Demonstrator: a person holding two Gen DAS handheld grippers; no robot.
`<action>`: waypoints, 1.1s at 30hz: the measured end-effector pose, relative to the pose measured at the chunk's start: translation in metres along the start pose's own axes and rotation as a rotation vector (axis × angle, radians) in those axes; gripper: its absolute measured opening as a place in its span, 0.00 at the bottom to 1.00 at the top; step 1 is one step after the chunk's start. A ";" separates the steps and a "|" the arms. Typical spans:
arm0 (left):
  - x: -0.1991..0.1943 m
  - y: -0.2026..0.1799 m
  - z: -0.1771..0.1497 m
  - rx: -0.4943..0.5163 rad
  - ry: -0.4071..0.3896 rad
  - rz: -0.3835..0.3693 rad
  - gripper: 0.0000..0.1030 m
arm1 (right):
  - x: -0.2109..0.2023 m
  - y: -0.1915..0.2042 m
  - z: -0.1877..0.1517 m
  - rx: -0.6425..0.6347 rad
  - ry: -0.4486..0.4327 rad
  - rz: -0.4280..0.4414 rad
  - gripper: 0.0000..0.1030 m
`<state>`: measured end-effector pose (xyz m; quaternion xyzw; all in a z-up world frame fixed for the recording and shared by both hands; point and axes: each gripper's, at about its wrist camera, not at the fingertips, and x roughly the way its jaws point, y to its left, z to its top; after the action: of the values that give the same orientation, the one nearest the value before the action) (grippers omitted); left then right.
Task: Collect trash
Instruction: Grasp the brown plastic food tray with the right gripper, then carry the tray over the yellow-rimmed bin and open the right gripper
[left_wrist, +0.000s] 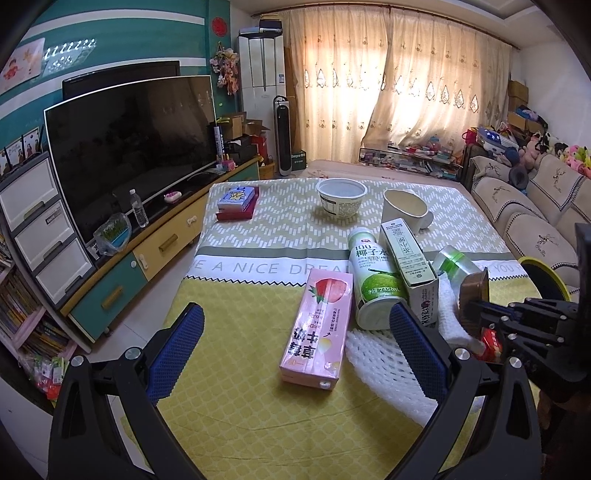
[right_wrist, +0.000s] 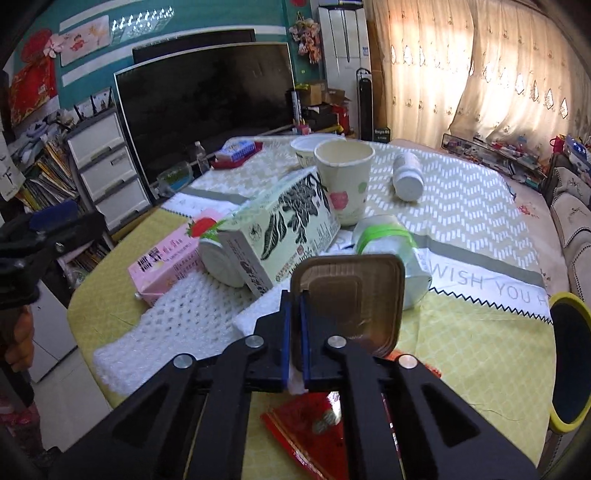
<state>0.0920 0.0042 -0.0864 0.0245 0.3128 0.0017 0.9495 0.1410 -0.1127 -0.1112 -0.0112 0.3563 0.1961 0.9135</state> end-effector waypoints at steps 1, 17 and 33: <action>-0.001 0.000 0.000 0.001 0.001 -0.001 0.96 | -0.005 0.000 0.001 0.002 -0.015 0.006 0.04; -0.001 -0.018 -0.001 0.025 0.014 -0.034 0.96 | -0.073 -0.130 -0.007 0.165 -0.096 -0.361 0.04; 0.008 -0.050 0.006 0.063 0.039 -0.095 0.96 | -0.022 -0.293 -0.059 0.422 0.164 -0.620 0.26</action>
<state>0.1016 -0.0455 -0.0891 0.0394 0.3320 -0.0527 0.9410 0.1951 -0.4005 -0.1759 0.0540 0.4406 -0.1688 0.8800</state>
